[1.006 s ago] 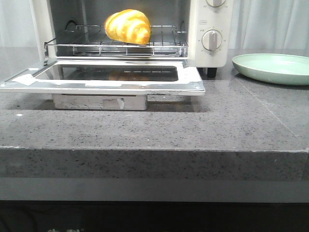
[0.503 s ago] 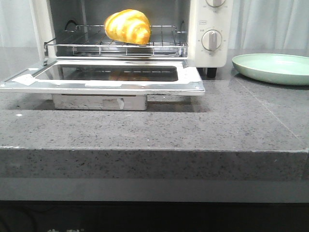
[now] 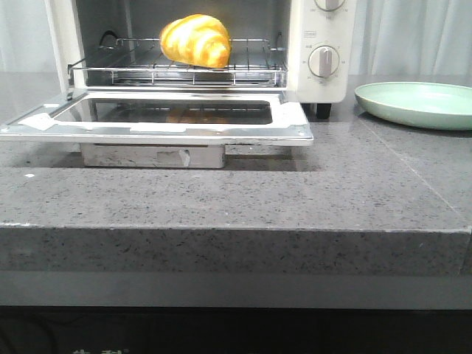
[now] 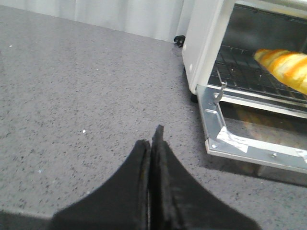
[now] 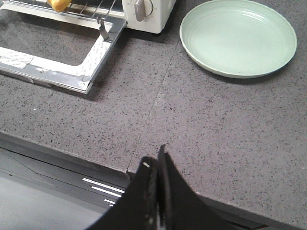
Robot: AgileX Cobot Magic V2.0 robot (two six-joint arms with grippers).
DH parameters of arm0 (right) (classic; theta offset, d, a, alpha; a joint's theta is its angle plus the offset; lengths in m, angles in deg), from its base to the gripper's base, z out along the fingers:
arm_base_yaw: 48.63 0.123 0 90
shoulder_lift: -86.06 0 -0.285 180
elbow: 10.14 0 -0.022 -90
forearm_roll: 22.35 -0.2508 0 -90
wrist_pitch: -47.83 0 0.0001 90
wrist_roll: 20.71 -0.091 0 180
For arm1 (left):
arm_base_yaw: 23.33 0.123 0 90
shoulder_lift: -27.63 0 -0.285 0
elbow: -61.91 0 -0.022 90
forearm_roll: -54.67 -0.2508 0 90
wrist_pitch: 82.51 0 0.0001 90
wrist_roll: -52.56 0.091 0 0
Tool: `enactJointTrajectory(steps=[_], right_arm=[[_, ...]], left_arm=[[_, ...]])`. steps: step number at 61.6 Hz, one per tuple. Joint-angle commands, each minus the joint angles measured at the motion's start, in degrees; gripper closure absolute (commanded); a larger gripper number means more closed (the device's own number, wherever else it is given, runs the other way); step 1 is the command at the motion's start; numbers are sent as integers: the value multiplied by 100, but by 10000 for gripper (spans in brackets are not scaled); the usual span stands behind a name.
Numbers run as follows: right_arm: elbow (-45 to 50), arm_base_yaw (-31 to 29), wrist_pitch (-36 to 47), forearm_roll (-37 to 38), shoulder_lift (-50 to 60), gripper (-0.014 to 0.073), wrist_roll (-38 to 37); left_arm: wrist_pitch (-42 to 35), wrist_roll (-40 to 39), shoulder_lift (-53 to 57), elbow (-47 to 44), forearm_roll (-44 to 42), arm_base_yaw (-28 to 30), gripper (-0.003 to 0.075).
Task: Put bread in oven
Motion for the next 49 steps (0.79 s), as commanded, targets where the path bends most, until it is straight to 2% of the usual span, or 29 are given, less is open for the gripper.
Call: enactJointTrajectory(steps=[1, 14, 17, 32, 49], right_arm=[[-135, -24, 353, 74, -22, 712, 58], [-135, -24, 348, 74, -22, 712, 58], [-135, -24, 352, 74, -9, 712, 58], [-135, -24, 354, 74, -15, 712, 58], [-135, -24, 354, 74, -15, 712, 58]], left_arm=[[-846, -18, 362, -374, 169, 205, 738], [-1919, -18, 951, -1387, 205, 396, 738], [-1654, -18, 963, -1355, 184, 396, 738], [-1775, 9, 963, -1370, 7, 27, 738], [-1775, 9, 953, -1370, -345, 24, 738]])
